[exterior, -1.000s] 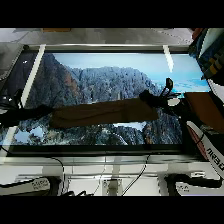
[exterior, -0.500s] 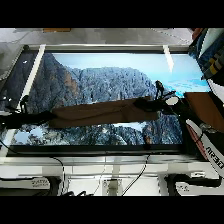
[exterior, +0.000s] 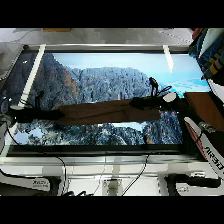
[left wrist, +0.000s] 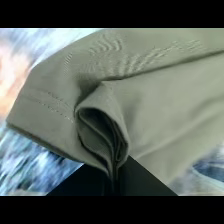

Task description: Fold the clothes and pants, and hang the long-sleeved shirts on hangers.

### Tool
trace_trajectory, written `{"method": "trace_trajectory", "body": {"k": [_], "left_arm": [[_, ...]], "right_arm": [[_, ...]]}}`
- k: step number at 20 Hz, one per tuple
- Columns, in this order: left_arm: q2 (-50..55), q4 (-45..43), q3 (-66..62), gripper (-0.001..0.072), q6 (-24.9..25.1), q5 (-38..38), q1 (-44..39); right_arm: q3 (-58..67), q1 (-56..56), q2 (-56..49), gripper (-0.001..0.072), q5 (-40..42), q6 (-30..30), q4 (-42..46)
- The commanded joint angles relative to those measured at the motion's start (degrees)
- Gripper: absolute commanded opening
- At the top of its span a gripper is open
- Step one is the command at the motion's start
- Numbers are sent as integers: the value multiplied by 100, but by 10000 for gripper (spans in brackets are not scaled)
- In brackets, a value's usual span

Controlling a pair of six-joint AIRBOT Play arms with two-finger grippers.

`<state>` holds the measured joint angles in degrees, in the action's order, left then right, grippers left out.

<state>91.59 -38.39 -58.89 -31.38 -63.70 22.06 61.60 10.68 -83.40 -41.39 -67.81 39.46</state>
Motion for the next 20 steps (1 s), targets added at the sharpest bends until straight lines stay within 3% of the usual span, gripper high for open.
{"method": "trace_trajectory", "body": {"k": [1, 4, 10, 16, 20], "left_arm": [[-428, 101, -595, 19, -409, -564, -149], [-1351, 98, -695, 19, -787, -673, -149], [-2804, 118, -695, 20, -2162, -820, -227], [-2817, 120, -693, 20, -2267, -723, -901], [-2588, 125, -691, 20, -2267, -63, -1598]], "right_arm": [[382, 428, -15, 12, 990, -11, 234], [557, 848, -332, 11, 1248, -354, 146], [2085, 2044, -1998, 10, 754, -970, 81], [3934, 3075, -3482, 10, 752, -1792, 83], [4207, 2798, -3595, 11, -149, -1847, 568]]}}
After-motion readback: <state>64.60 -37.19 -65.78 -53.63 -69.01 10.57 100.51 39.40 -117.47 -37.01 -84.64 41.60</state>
